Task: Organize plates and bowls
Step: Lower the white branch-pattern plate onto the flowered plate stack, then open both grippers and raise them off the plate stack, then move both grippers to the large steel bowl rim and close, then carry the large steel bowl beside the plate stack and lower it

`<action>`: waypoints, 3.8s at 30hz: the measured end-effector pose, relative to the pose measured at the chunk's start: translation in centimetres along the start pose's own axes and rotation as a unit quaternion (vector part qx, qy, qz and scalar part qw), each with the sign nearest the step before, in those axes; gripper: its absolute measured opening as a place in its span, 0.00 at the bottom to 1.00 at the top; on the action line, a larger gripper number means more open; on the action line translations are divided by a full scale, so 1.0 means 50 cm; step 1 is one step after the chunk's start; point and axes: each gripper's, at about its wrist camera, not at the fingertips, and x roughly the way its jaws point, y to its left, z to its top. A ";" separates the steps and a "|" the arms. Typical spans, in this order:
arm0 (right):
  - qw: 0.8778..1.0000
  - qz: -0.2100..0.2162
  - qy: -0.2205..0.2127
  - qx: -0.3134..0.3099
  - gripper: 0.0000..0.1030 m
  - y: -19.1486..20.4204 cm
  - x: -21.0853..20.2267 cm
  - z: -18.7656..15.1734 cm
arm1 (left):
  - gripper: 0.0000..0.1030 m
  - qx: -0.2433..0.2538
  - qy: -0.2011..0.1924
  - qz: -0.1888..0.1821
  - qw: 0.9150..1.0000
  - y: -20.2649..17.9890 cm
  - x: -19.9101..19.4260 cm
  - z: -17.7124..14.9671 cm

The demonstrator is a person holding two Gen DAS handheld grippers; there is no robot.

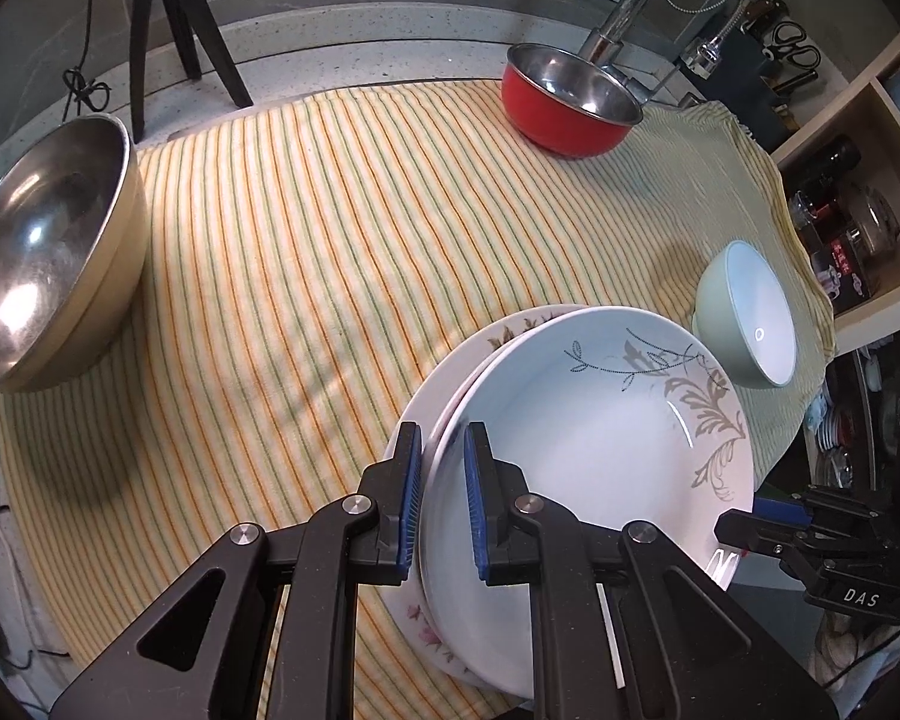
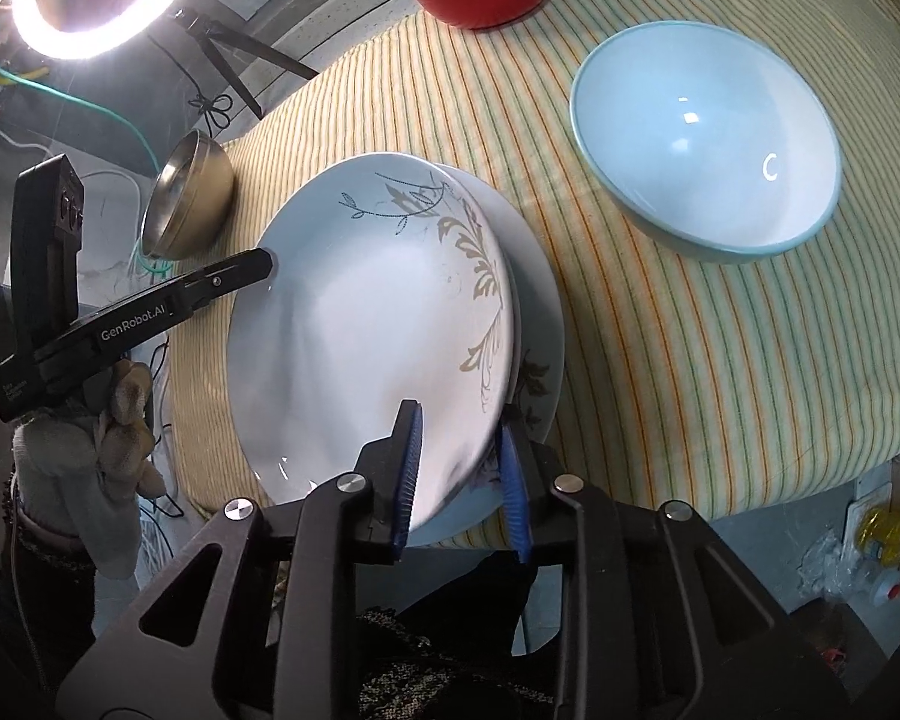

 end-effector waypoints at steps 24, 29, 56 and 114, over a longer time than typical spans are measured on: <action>0.996 -0.018 -0.068 -0.049 0.45 0.029 -0.055 0.045 | 0.37 -0.108 -0.049 -0.031 0.992 0.085 -0.054 -0.051; 0.993 0.008 -0.087 -0.077 0.63 0.072 -0.068 0.075 | 0.37 -0.147 -0.073 -0.030 0.986 0.133 -0.091 -0.068; 0.982 0.124 -0.036 -0.136 0.65 0.357 0.112 0.283 | 0.37 -0.290 -0.151 -0.020 0.945 0.464 -0.190 -0.055; 0.985 0.067 0.027 -0.155 0.14 0.469 0.255 0.267 | 0.18 -0.287 -0.140 -0.016 0.947 0.477 -0.172 -0.081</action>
